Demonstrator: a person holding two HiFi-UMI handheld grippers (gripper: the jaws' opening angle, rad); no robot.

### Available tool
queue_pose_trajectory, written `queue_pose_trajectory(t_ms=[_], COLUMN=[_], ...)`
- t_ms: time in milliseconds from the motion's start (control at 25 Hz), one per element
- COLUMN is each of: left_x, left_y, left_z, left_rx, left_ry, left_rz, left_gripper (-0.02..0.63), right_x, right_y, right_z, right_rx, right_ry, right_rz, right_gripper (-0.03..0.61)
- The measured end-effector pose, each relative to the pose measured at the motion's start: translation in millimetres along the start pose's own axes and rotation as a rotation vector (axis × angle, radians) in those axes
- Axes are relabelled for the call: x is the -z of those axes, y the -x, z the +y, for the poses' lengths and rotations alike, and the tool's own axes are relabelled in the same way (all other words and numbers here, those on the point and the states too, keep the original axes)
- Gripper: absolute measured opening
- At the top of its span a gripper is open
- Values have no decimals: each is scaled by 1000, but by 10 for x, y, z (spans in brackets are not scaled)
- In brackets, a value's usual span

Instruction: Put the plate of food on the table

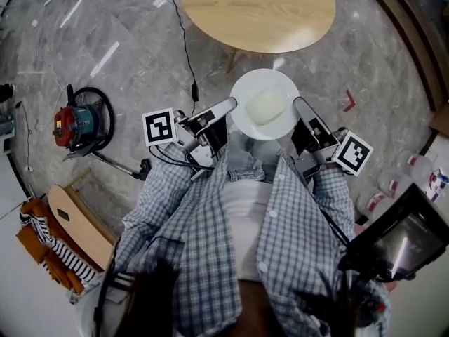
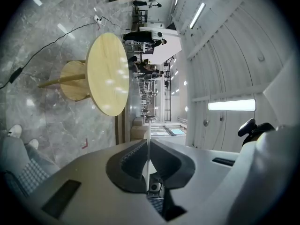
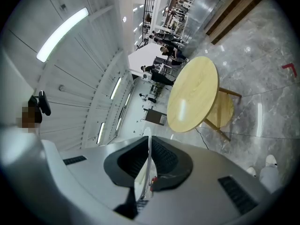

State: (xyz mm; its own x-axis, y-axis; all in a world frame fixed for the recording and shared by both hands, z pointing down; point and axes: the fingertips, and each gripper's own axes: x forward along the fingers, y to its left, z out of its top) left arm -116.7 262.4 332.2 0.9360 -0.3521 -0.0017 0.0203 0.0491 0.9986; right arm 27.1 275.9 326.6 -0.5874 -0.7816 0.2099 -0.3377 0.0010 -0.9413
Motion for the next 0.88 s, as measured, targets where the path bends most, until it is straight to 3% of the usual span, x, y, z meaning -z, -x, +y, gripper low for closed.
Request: queue_pose_trajectory(t_ms=[680, 880], left_x=[-116, -159], left_y=[157, 155], left_z=[-1, 44], left_rx=[7, 12], left_ry=[9, 14], left_rz=[77, 65], left_gripper=[21, 21], right_x=[153, 139], right_y=[-117, -182], right_z=[79, 23], right_rx=[27, 32], right_ry=[21, 20], right_rz=[-66, -56], right_gripper=[25, 25])
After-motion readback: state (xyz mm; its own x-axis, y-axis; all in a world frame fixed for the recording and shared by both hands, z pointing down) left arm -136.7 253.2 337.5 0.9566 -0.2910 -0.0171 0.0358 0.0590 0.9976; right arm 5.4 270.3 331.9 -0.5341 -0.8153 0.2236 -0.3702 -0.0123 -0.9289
